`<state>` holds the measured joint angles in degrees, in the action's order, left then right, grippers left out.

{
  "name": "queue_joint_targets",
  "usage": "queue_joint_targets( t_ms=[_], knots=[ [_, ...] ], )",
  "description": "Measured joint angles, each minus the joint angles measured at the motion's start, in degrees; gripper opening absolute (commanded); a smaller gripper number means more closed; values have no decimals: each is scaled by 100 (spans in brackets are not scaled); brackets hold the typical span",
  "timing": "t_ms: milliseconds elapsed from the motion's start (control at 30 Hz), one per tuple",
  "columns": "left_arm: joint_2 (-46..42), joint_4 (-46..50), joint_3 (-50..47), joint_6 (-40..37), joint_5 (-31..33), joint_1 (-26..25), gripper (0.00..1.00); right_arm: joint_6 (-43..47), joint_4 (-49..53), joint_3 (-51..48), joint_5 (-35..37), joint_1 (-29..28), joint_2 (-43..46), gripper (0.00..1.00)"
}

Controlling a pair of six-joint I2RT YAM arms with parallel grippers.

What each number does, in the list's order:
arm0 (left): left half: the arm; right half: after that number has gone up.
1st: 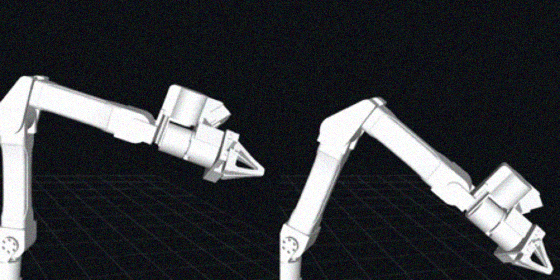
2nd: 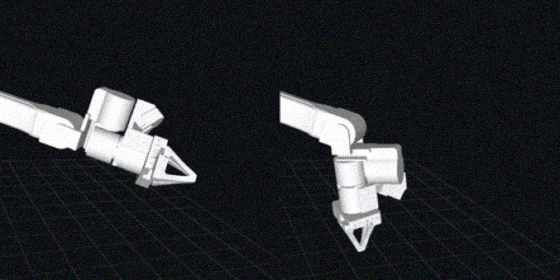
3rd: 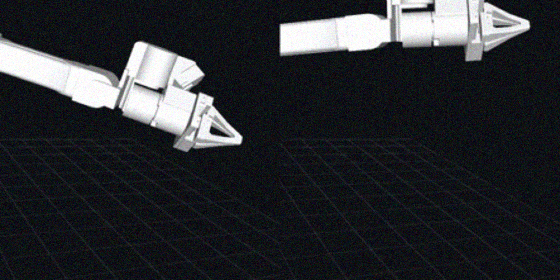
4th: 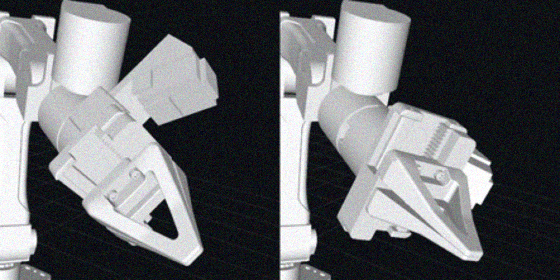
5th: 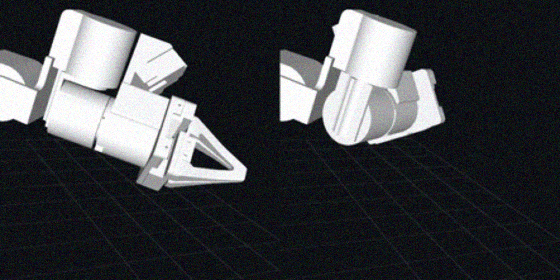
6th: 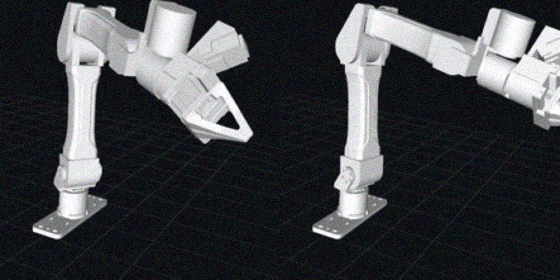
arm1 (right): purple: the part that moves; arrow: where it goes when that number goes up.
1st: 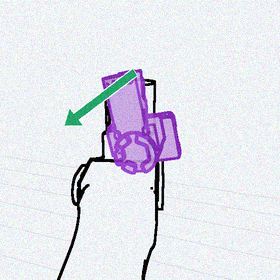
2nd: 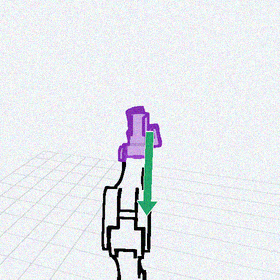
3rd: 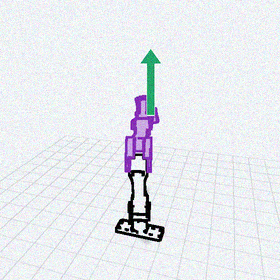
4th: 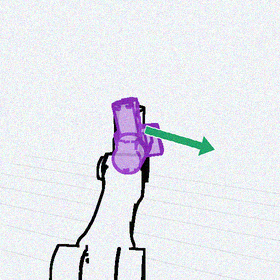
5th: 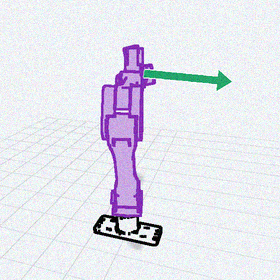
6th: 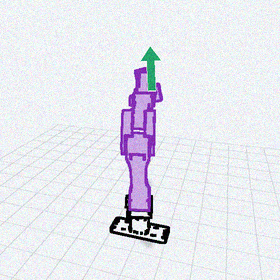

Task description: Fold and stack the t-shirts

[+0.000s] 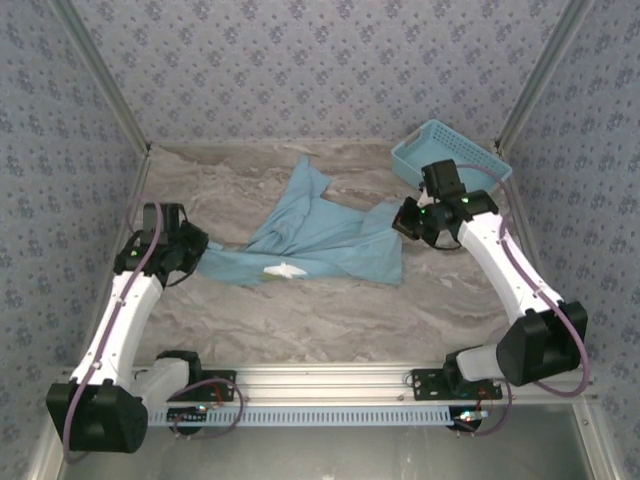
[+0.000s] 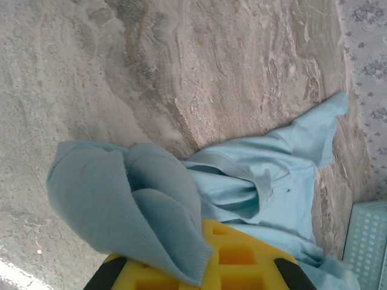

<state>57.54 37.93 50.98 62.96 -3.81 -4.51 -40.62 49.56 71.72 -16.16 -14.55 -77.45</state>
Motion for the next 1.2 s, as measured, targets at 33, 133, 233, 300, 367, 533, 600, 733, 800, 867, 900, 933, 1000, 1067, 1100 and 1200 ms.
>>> queue_joint_targets(
  t_ms=[33,133,233,300,367,533,600,733,800,867,900,933,1000,1067,1100,1200],
  knots=[
    [0,26,11,-48,-2,-42,0,28,166,0,-15,37,72,0],
    [-2,155,28,-175,-4,-179,0,142,761,0,-72,203,382,0],
    [-42,345,26,-243,7,-313,0,219,1268,0,-122,415,697,0],
    [-170,476,7,-249,48,-380,0,254,1488,-48,-157,570,892,0],
    [-409,546,-107,-249,85,-415,0,254,1521,-179,-208,697,968,0],
    [-802,667,-645,-227,83,-428,0,162,1029,-570,-269,850,227,0],
    [-800,704,-857,-205,83,-457,0,136,573,-560,-256,866,-420,0],
    [-807,763,-1054,-186,85,-463,0,127,61,-15,-44,894,-1735,0],
    [-879,811,-1058,-188,87,-463,0,129,-175,350,79,920,-2253,0],
    [-1034,907,-1064,-190,85,-470,0,129,-337,649,157,966,-2618,0],
    [-1137,970,-1080,-190,85,-487,0,129,-387,802,188,999,-2785,0],
    [-1231,1034,-1102,-192,81,-498,0,129,-428,931,203,1034,-2914,0],
    [-1460,1231,-1189,-210,70,-531,0,127,-507,1198,225,1119,-3178,0],
    [-1657,1547,-1285,-212,83,-538,0,127,-511,1445,225,1207,-3401,10],
    [-1753,1729,-1333,-212,103,-535,0,131,-533,1532,223,1248,-3486,26],
    [-1956,2057,-1458,-208,173,-535,0,153,-584,1587,247,1331,-3547,48]
  ],
)
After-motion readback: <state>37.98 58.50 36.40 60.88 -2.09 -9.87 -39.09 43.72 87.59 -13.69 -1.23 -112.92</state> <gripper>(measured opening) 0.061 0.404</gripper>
